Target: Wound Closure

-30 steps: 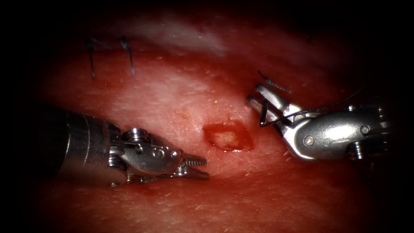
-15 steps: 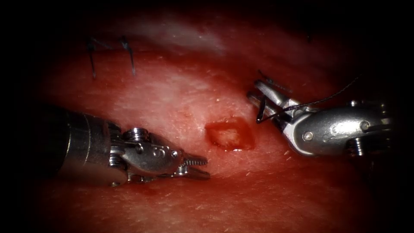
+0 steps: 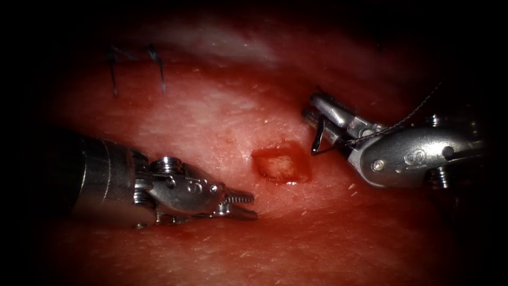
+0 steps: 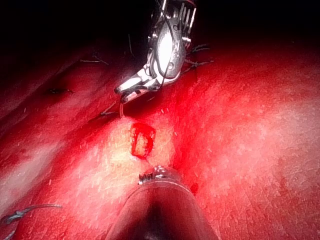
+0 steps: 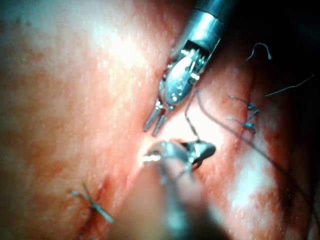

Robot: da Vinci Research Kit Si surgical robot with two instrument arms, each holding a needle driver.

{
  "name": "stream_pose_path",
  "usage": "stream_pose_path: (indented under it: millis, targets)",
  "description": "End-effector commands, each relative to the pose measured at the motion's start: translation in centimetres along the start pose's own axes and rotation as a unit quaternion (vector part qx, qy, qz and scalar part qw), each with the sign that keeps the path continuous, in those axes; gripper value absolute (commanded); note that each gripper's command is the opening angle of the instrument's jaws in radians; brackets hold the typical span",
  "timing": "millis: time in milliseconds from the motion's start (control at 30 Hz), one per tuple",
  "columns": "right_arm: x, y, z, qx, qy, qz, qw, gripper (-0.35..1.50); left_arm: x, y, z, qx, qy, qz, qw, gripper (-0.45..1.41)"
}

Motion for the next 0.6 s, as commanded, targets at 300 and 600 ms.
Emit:
stream_pose_path:
  millis: [300, 600]
  targets:
    - [-0.11, -0.02, 0.17, 0.016, -0.024, 0.168, 0.985, -0.35, 0.01, 0.02, 0.08, 0.0, -0.001, 0.0, 1.0, -0.05]
    - [-0.2, 0.07, 0.4, -0.002, -0.032, 0.323, 0.946, -0.35, 0.01, 0.03, 0.09, 0.0, -0.001, 0.0, 1.0, -0.05]
